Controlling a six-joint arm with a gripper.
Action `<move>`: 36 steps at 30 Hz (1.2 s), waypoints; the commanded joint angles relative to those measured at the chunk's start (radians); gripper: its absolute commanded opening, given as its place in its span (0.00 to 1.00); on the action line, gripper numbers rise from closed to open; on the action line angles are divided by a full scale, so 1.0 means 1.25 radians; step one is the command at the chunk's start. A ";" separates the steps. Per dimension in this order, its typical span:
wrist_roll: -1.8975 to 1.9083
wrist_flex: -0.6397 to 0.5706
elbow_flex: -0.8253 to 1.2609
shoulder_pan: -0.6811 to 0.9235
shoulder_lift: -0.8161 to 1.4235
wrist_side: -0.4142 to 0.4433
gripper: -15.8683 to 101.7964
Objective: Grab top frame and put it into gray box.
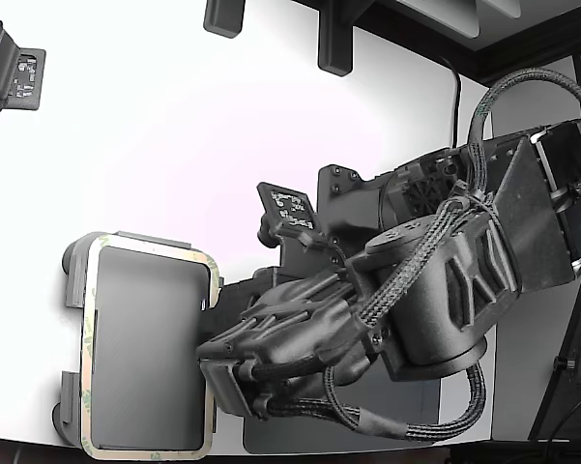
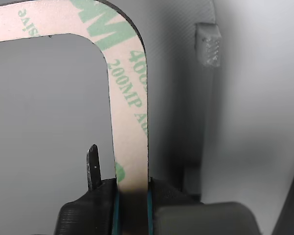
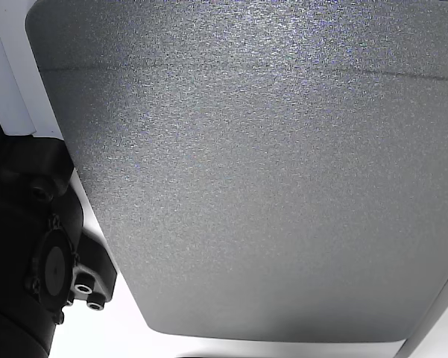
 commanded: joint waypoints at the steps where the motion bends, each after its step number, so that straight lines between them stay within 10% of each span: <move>1: 0.002 0.010 -0.010 -0.012 0.016 -0.016 0.03; 36: 0.005 0.010 -0.021 -0.026 -0.031 -0.023 0.03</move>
